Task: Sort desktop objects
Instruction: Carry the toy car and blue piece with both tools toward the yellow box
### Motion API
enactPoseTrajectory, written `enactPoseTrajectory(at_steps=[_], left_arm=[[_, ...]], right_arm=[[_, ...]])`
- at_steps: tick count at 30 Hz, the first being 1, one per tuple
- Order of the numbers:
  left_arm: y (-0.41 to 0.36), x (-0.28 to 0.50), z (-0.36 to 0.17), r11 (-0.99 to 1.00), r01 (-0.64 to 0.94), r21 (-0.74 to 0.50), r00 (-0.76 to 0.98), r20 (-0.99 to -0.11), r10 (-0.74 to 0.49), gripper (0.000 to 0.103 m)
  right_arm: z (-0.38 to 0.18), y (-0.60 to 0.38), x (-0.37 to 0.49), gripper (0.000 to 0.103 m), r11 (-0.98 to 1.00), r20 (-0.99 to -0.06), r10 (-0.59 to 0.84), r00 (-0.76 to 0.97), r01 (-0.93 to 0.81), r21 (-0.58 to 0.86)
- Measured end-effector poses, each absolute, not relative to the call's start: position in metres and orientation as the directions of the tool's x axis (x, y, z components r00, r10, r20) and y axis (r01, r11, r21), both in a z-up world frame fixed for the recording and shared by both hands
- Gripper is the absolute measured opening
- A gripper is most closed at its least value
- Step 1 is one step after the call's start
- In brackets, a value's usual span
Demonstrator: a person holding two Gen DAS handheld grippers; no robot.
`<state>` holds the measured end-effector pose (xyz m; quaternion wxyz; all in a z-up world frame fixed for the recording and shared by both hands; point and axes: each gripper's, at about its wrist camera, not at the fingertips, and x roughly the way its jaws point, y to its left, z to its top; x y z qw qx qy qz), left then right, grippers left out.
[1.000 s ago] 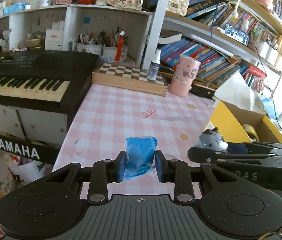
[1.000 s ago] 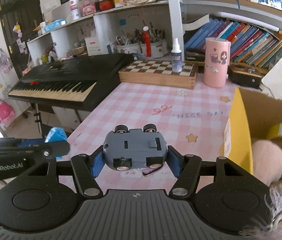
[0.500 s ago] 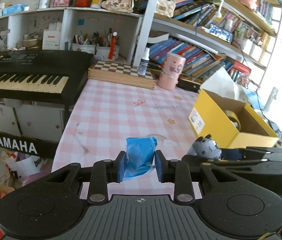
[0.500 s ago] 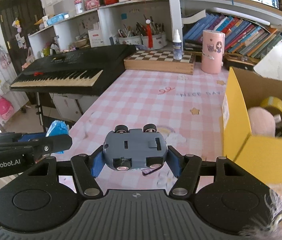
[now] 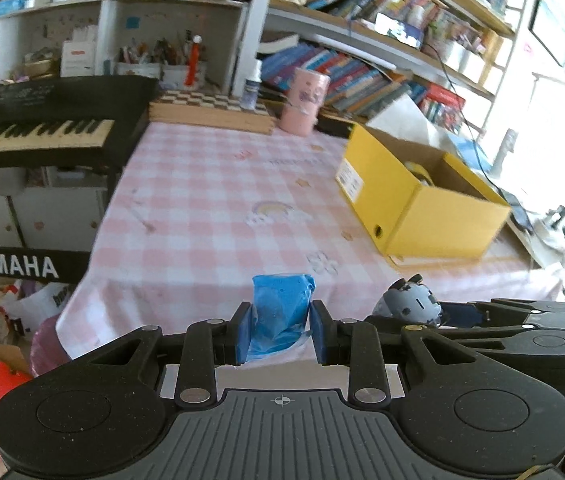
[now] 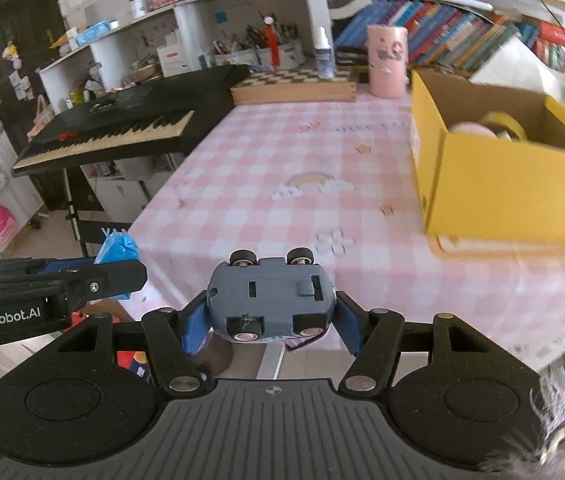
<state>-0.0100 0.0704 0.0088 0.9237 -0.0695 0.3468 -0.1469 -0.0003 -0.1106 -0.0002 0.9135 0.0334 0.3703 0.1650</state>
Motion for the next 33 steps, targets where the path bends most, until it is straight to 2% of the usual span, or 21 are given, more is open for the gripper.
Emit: enactPoseTrajectory(at_steps=[17, 33], left_arm=[[0.025, -0.016, 0.004, 0.88, 0.41, -0.241, 0.63, -0.622, -0.464, 0.029], [-0.007, -0.001, 0.006, 0.858, 0.456, -0.237, 0.61, -0.618, -0.495, 0.029]], right_arm=[[-0.004, -0.157, -0.049, 0.061, 0.981, -0.698, 0.178, 0.694, -0.07, 0.181], [-0.003, -0.188, -0.043, 0.061, 0.984, -0.703, 0.131, 0.699, -0.006, 0.178]])
